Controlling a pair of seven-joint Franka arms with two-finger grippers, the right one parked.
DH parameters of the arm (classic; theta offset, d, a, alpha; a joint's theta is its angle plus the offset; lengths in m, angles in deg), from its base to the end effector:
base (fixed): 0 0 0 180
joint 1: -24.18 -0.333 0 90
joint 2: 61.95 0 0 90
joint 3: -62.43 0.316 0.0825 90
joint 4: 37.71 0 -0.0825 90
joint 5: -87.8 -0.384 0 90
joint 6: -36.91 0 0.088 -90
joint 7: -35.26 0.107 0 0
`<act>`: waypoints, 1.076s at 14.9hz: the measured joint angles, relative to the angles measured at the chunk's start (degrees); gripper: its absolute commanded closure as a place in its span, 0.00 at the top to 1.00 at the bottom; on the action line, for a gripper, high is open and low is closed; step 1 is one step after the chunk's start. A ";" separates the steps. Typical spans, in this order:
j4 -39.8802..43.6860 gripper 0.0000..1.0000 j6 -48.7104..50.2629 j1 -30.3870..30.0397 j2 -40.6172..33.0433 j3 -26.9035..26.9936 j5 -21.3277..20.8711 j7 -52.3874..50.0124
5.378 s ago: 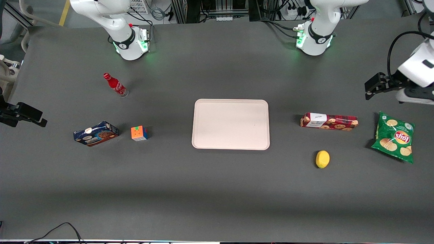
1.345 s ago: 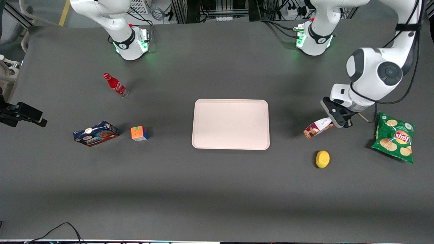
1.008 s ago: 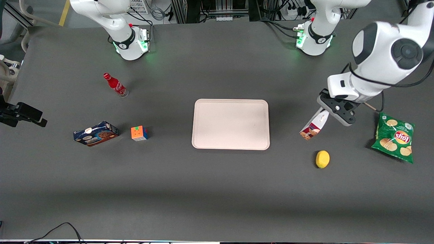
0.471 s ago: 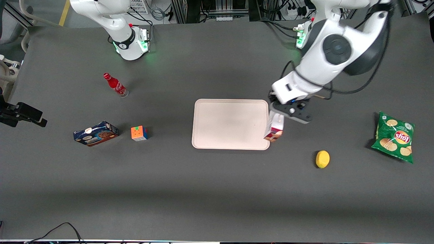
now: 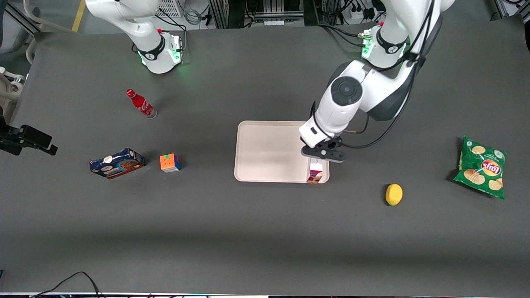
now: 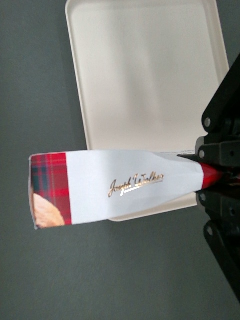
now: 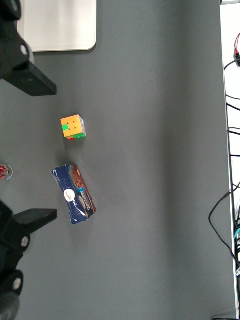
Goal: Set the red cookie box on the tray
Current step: 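Lower the held cookie box onto the tray and open the left gripper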
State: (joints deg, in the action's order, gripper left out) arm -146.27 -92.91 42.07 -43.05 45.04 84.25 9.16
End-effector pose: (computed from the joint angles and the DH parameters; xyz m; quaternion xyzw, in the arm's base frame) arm 0.5194 -0.3525 0.3426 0.9952 -0.0900 0.0125 0.0352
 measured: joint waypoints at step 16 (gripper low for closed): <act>-10.17 0.07 -14.98 0.94 5.32 0.34 -0.35 -3.64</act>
State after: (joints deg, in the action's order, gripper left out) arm -156.44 -107.89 43.01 -37.73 45.38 83.90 5.52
